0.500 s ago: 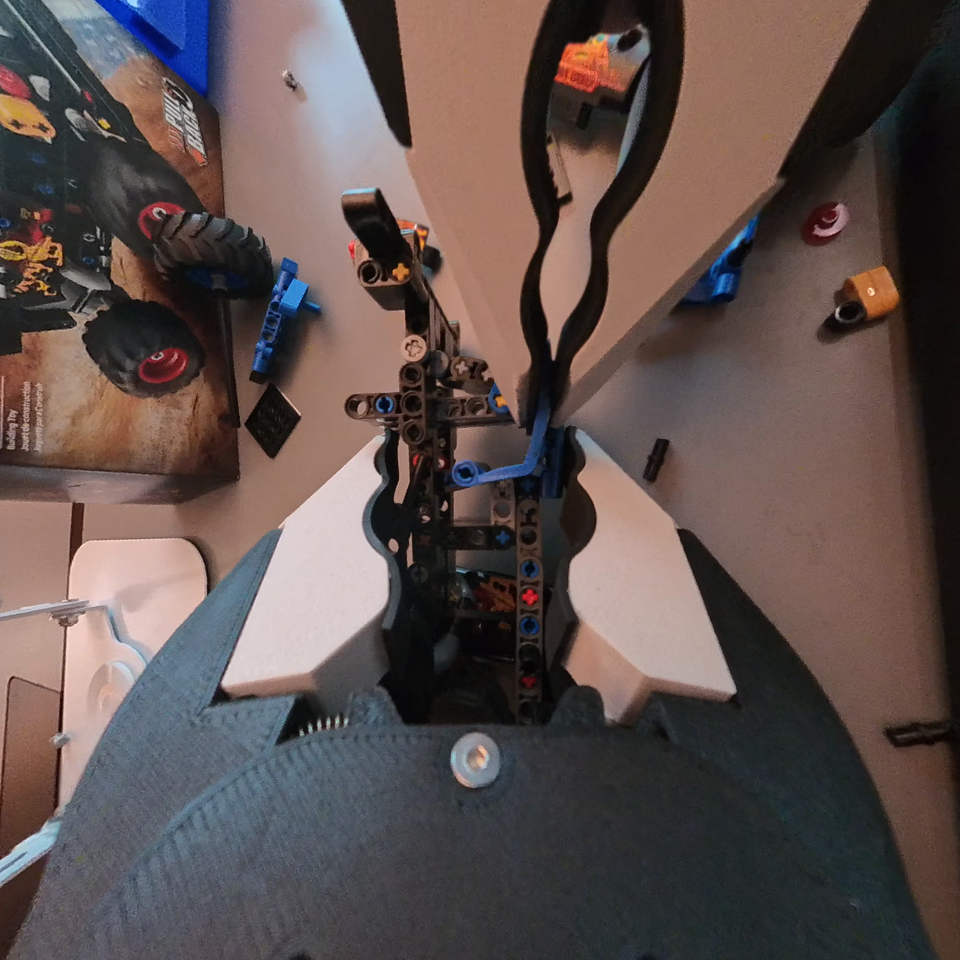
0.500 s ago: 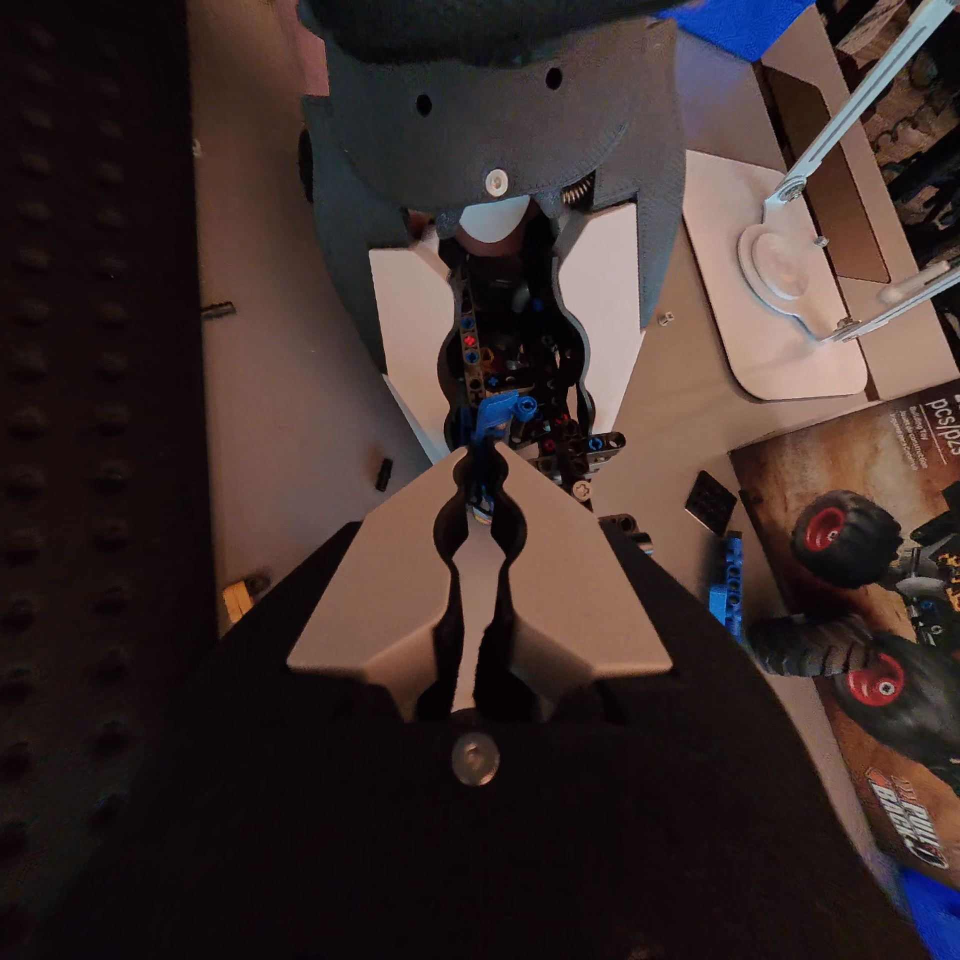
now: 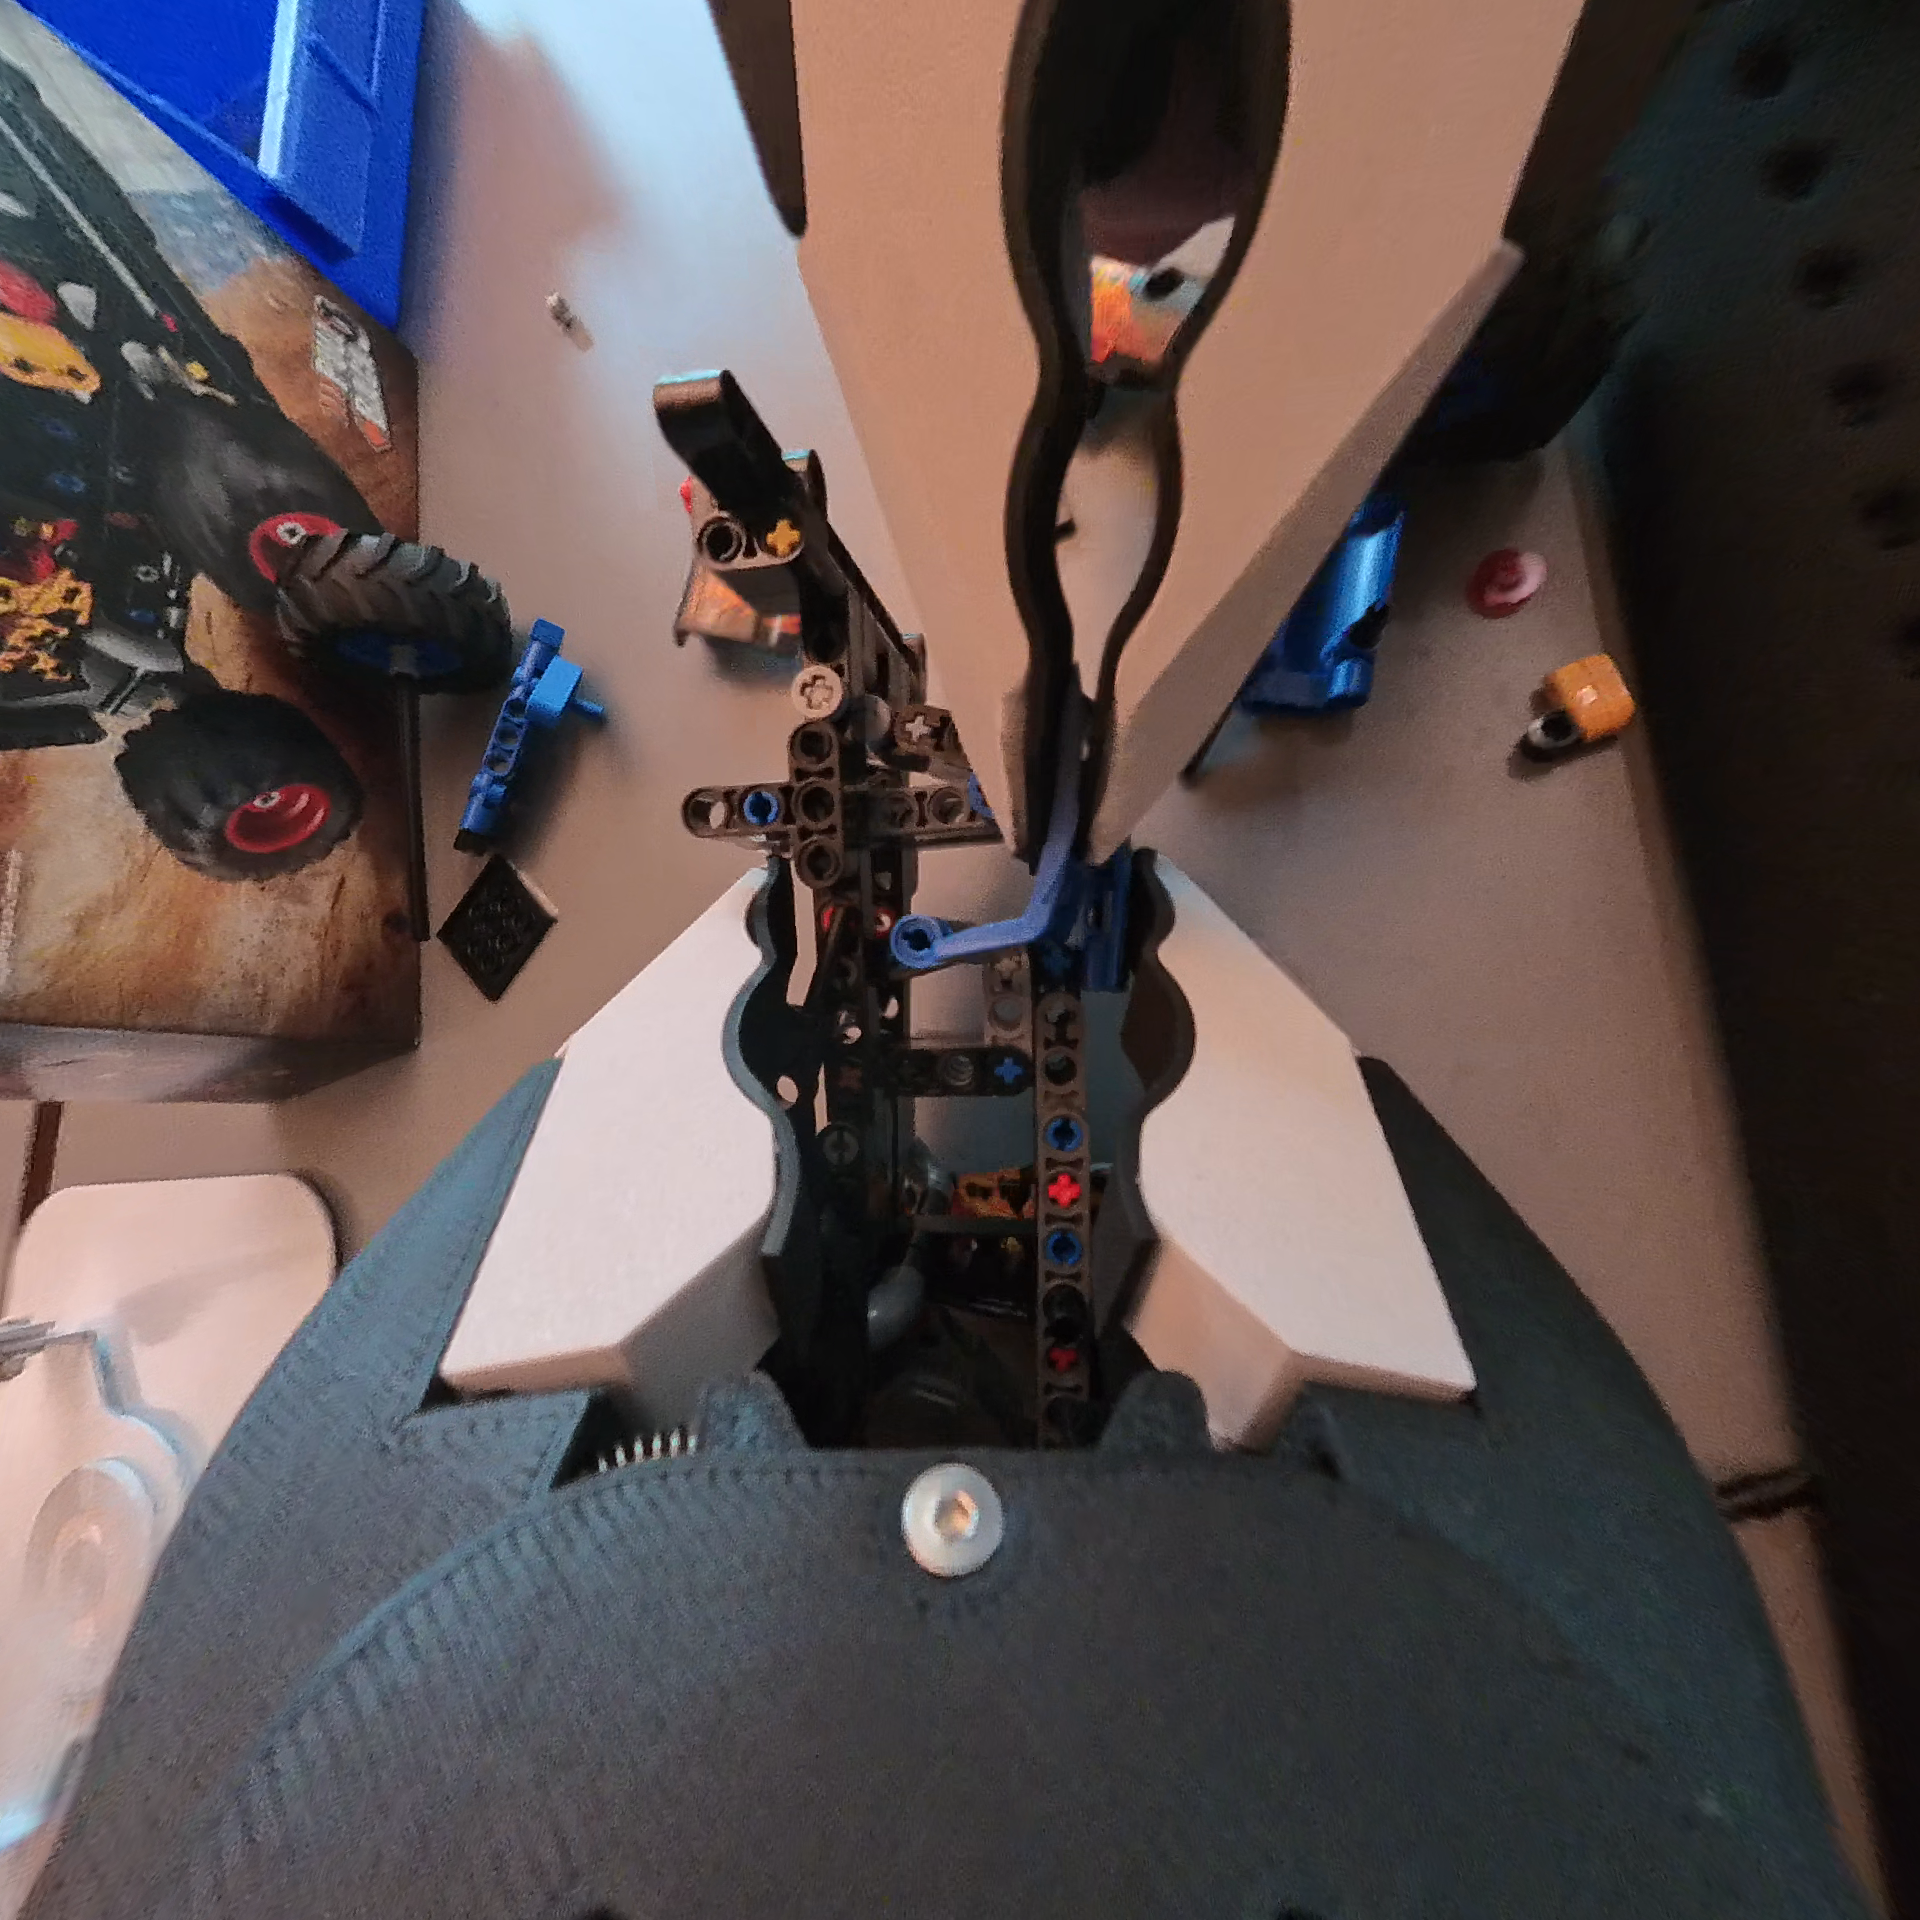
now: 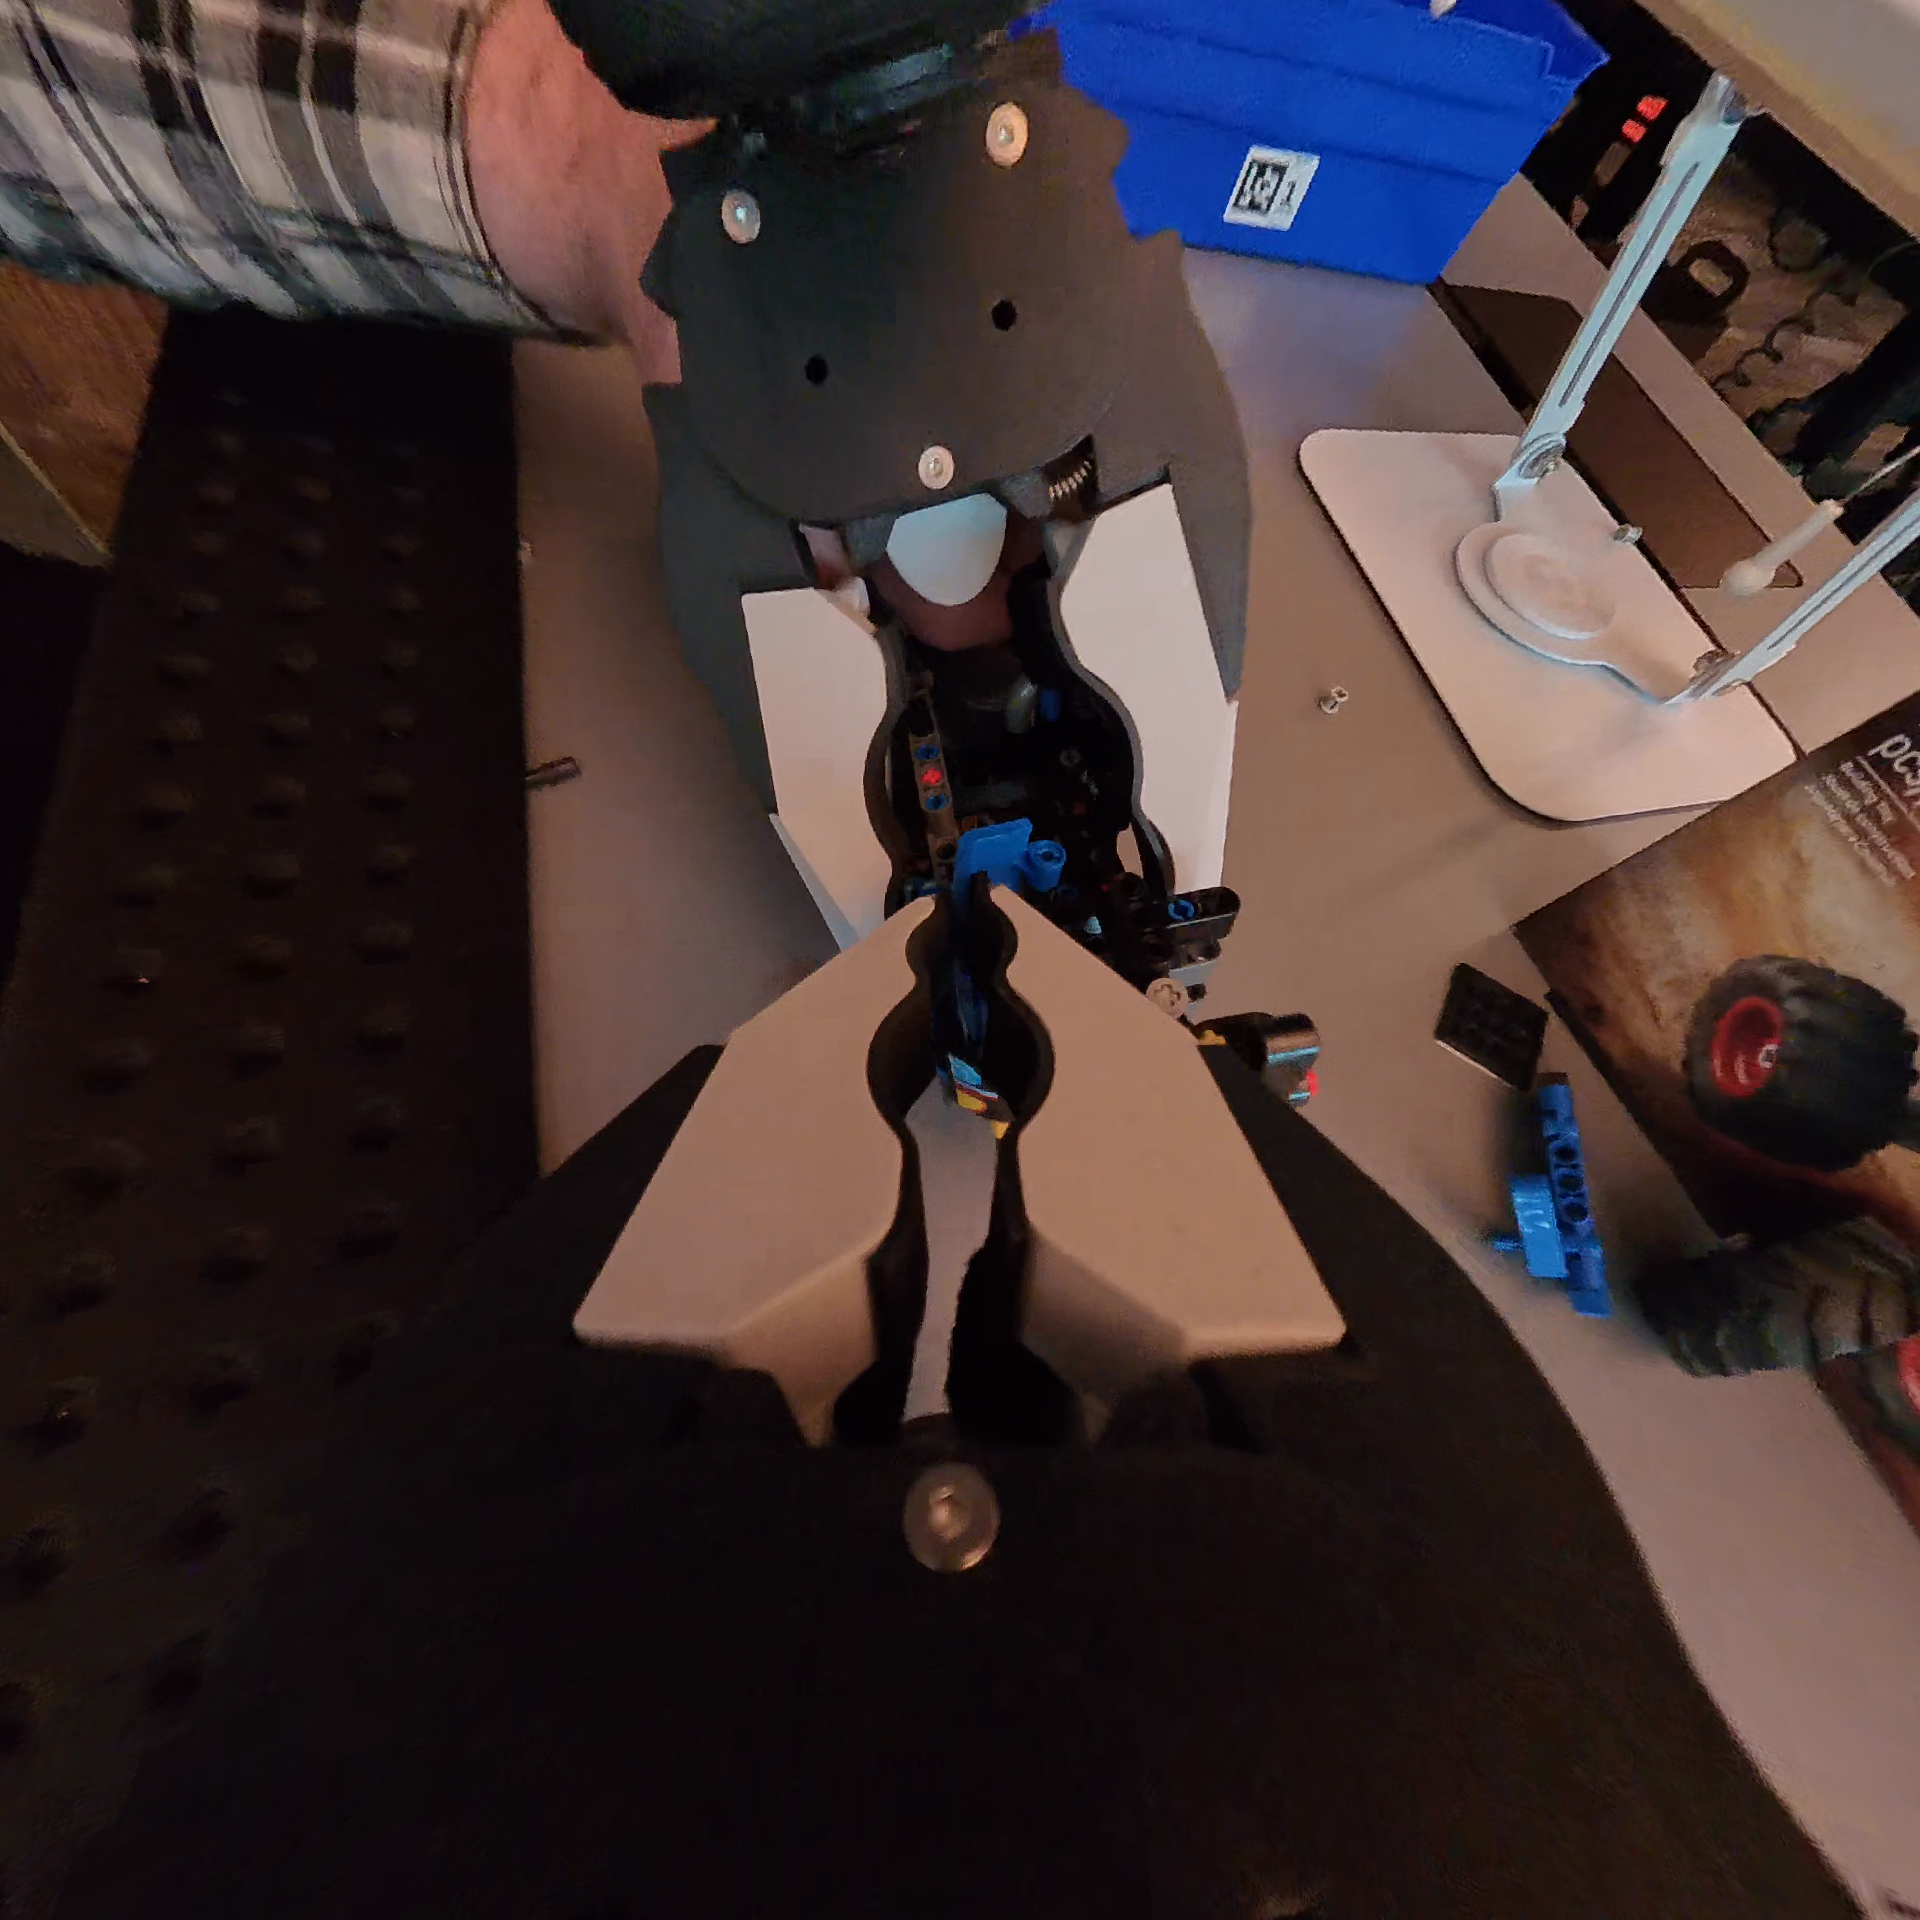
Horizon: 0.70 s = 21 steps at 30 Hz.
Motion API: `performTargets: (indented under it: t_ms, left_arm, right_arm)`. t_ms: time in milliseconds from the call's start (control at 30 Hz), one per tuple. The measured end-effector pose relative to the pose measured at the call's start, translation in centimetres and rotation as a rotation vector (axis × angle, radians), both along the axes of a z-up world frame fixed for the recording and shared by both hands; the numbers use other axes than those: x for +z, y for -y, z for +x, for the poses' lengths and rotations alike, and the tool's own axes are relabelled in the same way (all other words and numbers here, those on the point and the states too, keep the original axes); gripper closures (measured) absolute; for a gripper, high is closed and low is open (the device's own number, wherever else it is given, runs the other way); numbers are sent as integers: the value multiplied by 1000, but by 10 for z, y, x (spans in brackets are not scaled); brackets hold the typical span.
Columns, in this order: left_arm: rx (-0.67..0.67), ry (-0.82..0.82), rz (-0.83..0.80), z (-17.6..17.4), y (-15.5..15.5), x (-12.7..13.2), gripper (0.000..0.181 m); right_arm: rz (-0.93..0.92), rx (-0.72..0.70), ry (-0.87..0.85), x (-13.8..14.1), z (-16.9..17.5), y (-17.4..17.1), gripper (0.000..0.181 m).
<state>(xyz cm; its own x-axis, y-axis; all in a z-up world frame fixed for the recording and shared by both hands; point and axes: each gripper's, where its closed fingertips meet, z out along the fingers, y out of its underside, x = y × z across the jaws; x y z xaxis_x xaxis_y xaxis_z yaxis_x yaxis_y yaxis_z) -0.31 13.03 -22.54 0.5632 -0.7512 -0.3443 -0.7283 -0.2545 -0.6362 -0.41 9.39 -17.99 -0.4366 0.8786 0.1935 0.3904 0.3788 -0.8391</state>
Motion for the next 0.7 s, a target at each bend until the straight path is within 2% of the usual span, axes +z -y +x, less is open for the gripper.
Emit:
performTargets:
  t_ms: [133,200,233,267,300,333,367,433,500,533,633,700]
  left_arm:
    - [8,19,-24,8,-5,-1,120]
    - [16,25,-25,7,-7,-1,120]
    - [37,11,-28,4,-9,-2,123]
    - [54,-17,-38,1,-12,-5,123]
    - [61,-31,-58,1,-13,-7,123]
    - [53,-35,-70,1,-13,-7,123]
    - [55,-43,-73,0,-12,-7,123]
    - [79,-42,-71,-2,-12,-7,122]
    - [83,-69,-56,-1,-12,-8,122]
    - [82,-84,-46,-1,-12,-8,122]
    - [91,-131,-24,0,-10,-8,122]
    - [86,-167,-6,1,-10,-8,121]
  right_arm:
    - [-219,-52,-54,7,5,-10,181]
    - [-166,-70,-70,7,4,-10,181]
    - [-153,-32,-136,22,5,-1,181]
    - [-207,38,-252,57,8,14,181]
    - [-141,51,-313,80,9,18,181]
    - [-5,24,-275,78,6,10,181]
    - [77,13,-192,63,5,3,181]
    - [86,-20,-1,22,12,-15,181]
    - [132,-51,-35,17,18,-24,180]
    - [163,-59,-46,18,20,-24,168]
    - [279,-99,100,-13,27,-41,158]
    - [241,-93,136,-27,28,-43,151]
